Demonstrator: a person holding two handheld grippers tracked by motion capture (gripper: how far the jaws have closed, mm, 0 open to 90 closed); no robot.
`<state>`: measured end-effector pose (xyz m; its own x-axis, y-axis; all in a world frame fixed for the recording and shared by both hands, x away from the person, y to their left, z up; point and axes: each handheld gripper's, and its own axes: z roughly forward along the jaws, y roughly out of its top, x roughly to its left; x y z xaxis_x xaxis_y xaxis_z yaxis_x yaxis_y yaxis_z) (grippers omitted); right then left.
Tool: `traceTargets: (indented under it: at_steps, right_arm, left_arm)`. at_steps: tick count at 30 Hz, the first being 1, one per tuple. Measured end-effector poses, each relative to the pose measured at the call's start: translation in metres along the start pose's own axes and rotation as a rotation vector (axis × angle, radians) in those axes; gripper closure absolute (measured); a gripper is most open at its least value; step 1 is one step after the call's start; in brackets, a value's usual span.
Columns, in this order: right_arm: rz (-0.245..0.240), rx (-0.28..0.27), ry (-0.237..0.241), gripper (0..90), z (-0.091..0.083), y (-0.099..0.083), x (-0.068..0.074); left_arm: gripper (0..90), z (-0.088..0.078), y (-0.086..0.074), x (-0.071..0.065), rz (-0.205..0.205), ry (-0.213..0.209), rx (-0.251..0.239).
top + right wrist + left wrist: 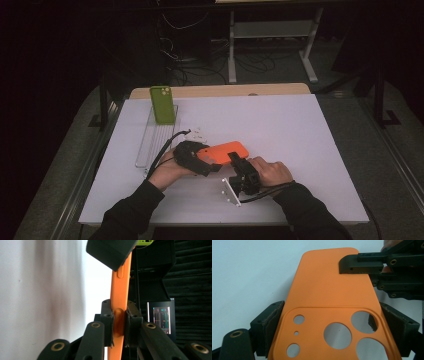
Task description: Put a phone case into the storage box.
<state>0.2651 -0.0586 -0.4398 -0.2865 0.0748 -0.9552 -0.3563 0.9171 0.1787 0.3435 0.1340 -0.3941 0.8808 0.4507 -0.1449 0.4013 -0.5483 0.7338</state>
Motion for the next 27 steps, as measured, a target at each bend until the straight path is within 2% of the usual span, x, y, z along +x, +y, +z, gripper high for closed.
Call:
traceTargets:
  at_steps: [2, 6, 7, 8, 9, 10, 11, 12, 13, 14, 15, 17, 20, 22, 24, 25, 27]
  right_arm:
    - [0.005, 0.001, -0.006, 80.0, 0.000, 0.000, 0.000]
    - [0.024, 0.002, -0.021, 82.0, -0.001, 0.000, -0.001]
    - [0.030, 0.003, -0.010, 82.2, 0.000, -0.001, -0.002]
    - [0.026, 0.006, -0.022, 82.1, 0.000, -0.001, -0.002]
    - [0.033, 0.010, -0.001, 82.1, 0.000, -0.002, -0.003]
    - [0.051, 0.012, -0.006, 82.2, 0.000, -0.002, -0.004]
    - [0.058, 0.010, -0.002, 82.1, 0.000, -0.003, -0.005]
    - [0.071, 0.018, 0.000, 82.1, 0.000, -0.004, -0.006]
    - [0.095, 0.023, 0.007, 82.1, 0.000, -0.005, -0.007]
    - [0.146, 0.045, 0.025, 82.1, 0.000, -0.005, -0.007]
    - [0.156, 0.046, 0.050, 82.1, 0.000, -0.007, -0.009]
    - [0.217, 0.033, 0.051, 82.0, 0.001, -0.008, -0.011]
    - [0.260, 0.035, 0.081, 81.9, 0.003, -0.011, -0.014]
    - [0.299, 0.033, 0.091, 82.0, 0.004, -0.013, -0.017]
    - [0.383, 0.043, 0.115, 81.9, 0.004, -0.014, -0.019]
    - [0.408, 0.045, 0.126, 81.9, 0.005, -0.015, -0.021]
    - [0.517, 0.044, 0.164, 81.9, 0.005, -0.017, -0.024]
  left_arm:
    - [13.9, 0.000, -0.001, -0.001, -0.011, -0.002, -0.016]
    - [12.7, -0.001, -0.002, -0.004, 0.025, 0.029, -0.039]
    - [10.7, 0.000, -0.002, -0.004, 0.030, 0.039, -0.031]
    - [7.4, 0.000, -0.002, -0.003, 0.029, 0.036, -0.028]
    - [4.6, 0.000, -0.002, -0.003, 0.020, 0.025, -0.030]
    - [1.8, 0.000, -0.003, -0.003, 0.008, 0.022, -0.037]
    - [0.5, -0.001, -0.002, -0.001, 0.021, 0.025, -0.029]
    - [0.0, -0.002, -0.002, -0.001, 0.016, 0.025, -0.036]
    - [0.0, -0.002, -0.002, 0.000, 0.017, 0.026, -0.044]
    - [0.0, -0.003, -0.003, -0.001, 0.005, 0.025, -0.058]
    - [0.0, -0.004, -0.002, 0.000, 0.013, 0.031, -0.061]
    - [0.0, -0.005, -0.002, 0.001, 0.008, 0.040, -0.073]
    - [0.0, -0.005, -0.003, 0.001, -0.011, 0.042, -0.094]
    - [0.0, -0.006, -0.003, 0.003, 0.007, 0.045, -0.082]
    - [0.0, -0.006, -0.003, 0.004, 0.012, 0.046, -0.082]
    - [0.0, -0.007, -0.003, 0.004, 0.011, 0.049, -0.085]
    - [0.0, -0.006, -0.003, 0.003, -0.013, 0.056, -0.102]
